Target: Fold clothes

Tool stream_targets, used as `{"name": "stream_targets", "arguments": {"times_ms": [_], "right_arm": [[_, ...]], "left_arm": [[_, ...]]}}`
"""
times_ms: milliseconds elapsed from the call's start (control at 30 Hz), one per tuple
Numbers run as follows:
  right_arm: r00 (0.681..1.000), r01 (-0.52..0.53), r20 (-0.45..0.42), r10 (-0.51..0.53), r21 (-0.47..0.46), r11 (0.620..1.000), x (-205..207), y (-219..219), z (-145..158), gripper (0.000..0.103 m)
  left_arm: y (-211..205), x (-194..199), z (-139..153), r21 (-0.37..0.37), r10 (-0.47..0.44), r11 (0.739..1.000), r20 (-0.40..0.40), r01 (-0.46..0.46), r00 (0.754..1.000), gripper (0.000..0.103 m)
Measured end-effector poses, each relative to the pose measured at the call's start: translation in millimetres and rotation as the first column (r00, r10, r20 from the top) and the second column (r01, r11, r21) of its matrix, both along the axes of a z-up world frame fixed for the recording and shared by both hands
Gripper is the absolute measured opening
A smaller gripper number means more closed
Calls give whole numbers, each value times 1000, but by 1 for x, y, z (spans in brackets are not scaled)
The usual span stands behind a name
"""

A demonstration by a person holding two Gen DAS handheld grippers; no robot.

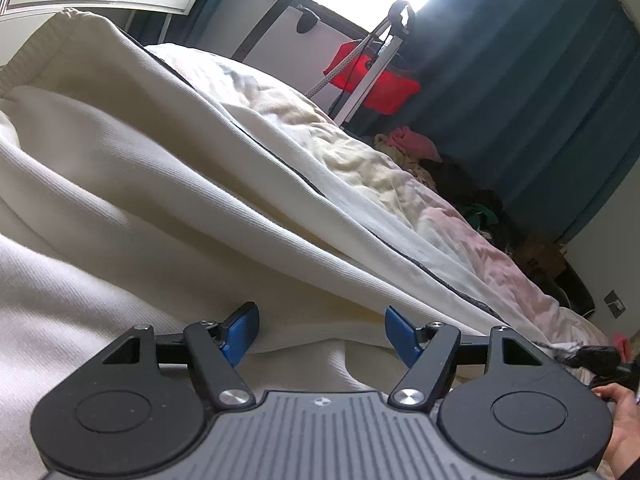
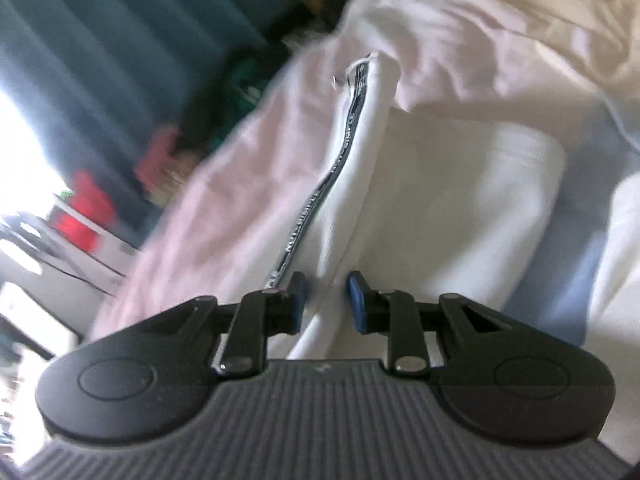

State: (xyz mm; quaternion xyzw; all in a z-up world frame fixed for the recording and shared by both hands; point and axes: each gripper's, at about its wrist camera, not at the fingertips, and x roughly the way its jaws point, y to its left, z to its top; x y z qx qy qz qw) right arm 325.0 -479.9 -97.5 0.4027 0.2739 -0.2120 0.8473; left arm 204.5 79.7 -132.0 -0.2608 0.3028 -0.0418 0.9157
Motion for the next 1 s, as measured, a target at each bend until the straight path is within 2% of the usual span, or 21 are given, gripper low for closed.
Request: {"name": "stream_targets", "arguments": {"times_ms": [100,200,267,300,400,533,700,867,900,933,1000], "right_arm": [[996,84,35,-86,47,995,-14,3,-4,26],[993,62,97,-64,29,998,-29,13,-1,26],[994,27,106,-28,9,1000,-31,17,0,26],[994,9,105,-8,-2,1000,-31,19,0,26],[1000,-19,17,20,-28,999,-16,24,-4,26],[999,-8,46,9,-23,1000,-22,30,-7,25],[997,-57,57,59,-31,998,-28,40,-17,25],[998,21,53,-20,-24,999,-4,21,-17,23],[998,49,41,-48,-24,999,2,15,-13,11],[997,71,32,-70,-28,997,8,11,-9,6],[997,76,32,-74,-68,995,20,12,10,6]], "left_arm": [[1,-1,0,-2,3,1000,0,-3,1000,72],[1,-3,0,-1,4,1000,1,-4,1000,72],[1,-4,0,-3,5,1000,0,-5,1000,72],[1,-4,0,-5,4,1000,0,-4,1000,72],[3,-5,0,-13,6,1000,0,-6,1000,72],[2,-4,0,-11,11,1000,-1,-11,1000,72],[-1,-4,0,13,9,1000,0,-9,1000,72],[-1,-5,0,16,8,1000,3,-8,1000,72],[-1,-5,0,15,9,1000,3,-9,1000,72],[-1,-5,-1,15,9,1000,4,-9,1000,72],[-1,-4,-1,16,10,1000,7,-10,1000,72]]}}
